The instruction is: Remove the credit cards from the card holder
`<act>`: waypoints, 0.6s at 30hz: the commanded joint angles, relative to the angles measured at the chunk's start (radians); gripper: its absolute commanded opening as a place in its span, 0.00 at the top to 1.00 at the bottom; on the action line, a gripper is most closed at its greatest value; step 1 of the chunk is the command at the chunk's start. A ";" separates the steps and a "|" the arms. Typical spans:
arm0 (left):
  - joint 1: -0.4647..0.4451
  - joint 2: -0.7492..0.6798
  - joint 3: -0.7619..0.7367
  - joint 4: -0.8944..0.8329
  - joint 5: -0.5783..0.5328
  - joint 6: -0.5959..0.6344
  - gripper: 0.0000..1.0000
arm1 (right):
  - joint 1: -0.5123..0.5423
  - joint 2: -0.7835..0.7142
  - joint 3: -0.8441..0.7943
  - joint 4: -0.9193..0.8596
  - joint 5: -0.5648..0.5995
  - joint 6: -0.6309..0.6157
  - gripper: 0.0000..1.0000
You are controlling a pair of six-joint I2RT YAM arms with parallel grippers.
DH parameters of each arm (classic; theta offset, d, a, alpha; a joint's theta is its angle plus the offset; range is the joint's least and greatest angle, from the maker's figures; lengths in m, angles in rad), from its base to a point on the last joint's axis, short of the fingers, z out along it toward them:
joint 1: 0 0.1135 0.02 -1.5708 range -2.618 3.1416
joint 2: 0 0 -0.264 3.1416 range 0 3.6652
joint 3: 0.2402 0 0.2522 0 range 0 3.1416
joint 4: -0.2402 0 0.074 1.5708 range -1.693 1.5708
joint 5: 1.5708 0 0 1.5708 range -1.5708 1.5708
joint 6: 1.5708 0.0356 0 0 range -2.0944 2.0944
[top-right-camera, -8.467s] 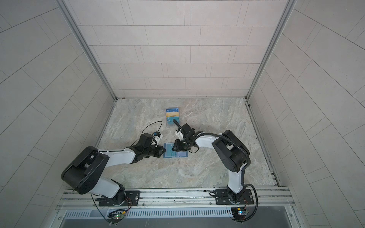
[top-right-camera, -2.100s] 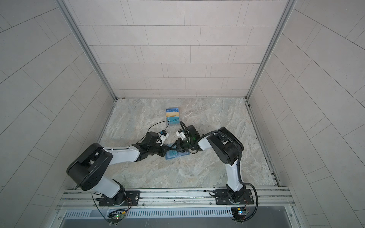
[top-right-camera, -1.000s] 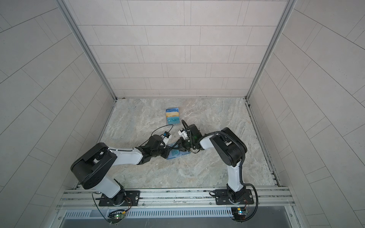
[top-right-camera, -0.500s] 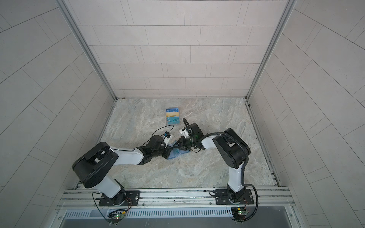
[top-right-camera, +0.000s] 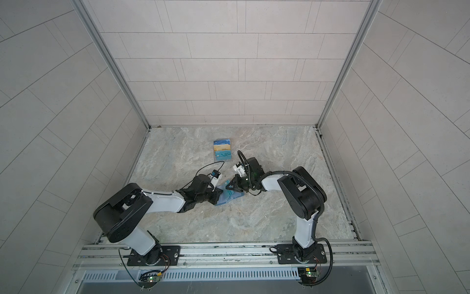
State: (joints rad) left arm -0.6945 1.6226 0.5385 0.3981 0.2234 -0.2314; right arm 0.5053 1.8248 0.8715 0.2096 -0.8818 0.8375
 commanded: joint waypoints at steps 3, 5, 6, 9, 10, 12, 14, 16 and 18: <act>-0.022 0.052 -0.037 -0.193 0.026 -0.011 1.00 | 0.001 -0.106 0.067 -0.244 0.108 -0.172 0.94; -0.022 0.039 -0.037 -0.197 0.022 -0.017 1.00 | 0.002 -0.130 0.082 -0.315 0.145 -0.216 0.94; -0.022 0.029 -0.037 -0.198 0.021 -0.020 1.00 | 0.002 -0.142 0.089 -0.345 0.158 -0.234 0.94; -0.022 -0.008 -0.037 -0.210 0.012 -0.028 1.00 | 0.001 -0.171 0.101 -0.409 0.192 -0.276 0.96; -0.022 -0.022 -0.033 -0.217 0.006 -0.029 1.00 | 0.000 -0.181 0.105 -0.427 0.199 -0.287 0.96; -0.022 -0.049 -0.027 -0.231 -0.009 -0.038 0.96 | 0.002 -0.197 0.110 -0.452 0.211 -0.307 0.96; -0.022 -0.079 -0.020 -0.243 -0.018 -0.042 0.93 | 0.002 -0.209 0.112 -0.467 0.208 -0.331 0.96; -0.022 -0.117 -0.014 -0.256 -0.019 -0.045 0.90 | 0.002 -0.222 0.115 -0.489 0.194 -0.363 0.97; -0.022 -0.158 -0.009 -0.271 -0.019 -0.045 0.86 | 0.001 -0.235 0.124 -0.528 0.194 -0.406 0.97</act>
State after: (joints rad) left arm -0.7101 1.5146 0.5381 0.2211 0.2169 -0.2687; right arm 0.5049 1.6264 0.9745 -0.2325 -0.6983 0.5190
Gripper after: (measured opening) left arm 0.134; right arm 0.059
